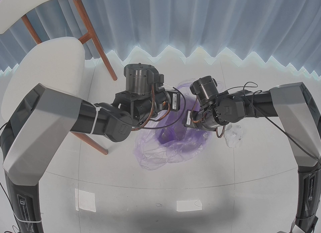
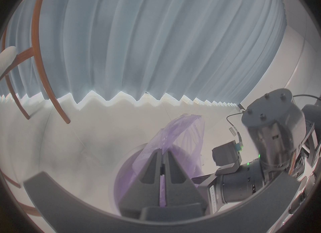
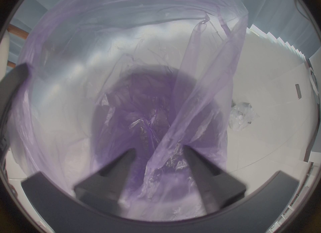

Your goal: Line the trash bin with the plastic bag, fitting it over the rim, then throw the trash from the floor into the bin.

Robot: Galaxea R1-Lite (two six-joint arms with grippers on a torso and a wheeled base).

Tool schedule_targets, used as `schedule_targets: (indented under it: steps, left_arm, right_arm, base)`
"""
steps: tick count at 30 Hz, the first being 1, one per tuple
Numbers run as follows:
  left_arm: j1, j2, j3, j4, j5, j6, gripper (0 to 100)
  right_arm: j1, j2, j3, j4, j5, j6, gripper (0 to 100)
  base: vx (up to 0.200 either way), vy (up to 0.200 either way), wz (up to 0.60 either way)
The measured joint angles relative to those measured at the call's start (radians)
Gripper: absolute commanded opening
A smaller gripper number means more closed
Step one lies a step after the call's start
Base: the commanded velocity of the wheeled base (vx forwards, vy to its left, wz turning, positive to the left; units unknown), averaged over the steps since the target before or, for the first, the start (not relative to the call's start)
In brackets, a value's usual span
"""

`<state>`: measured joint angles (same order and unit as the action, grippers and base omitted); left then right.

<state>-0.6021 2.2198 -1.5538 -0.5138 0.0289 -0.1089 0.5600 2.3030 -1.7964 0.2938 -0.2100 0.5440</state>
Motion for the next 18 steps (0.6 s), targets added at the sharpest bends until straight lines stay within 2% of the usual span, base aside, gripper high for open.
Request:
schedule_targets:
  steps: [10,18]
  left_arm:
    - [0.008,-0.001,0.001,0.001,0.0,0.0,0]
    - [0.04,0.005,0.001,0.005,0.041,0.003,0]
  right_arm:
    - [-0.001,-0.05,-0.072,0.021,0.0,0.0,0]
    - [-0.037,-0.153,0.001,0.069,0.038,0.01,0]
  base:
    - [0.0,0.0,0.0]
    - [0.0,0.0,0.0]
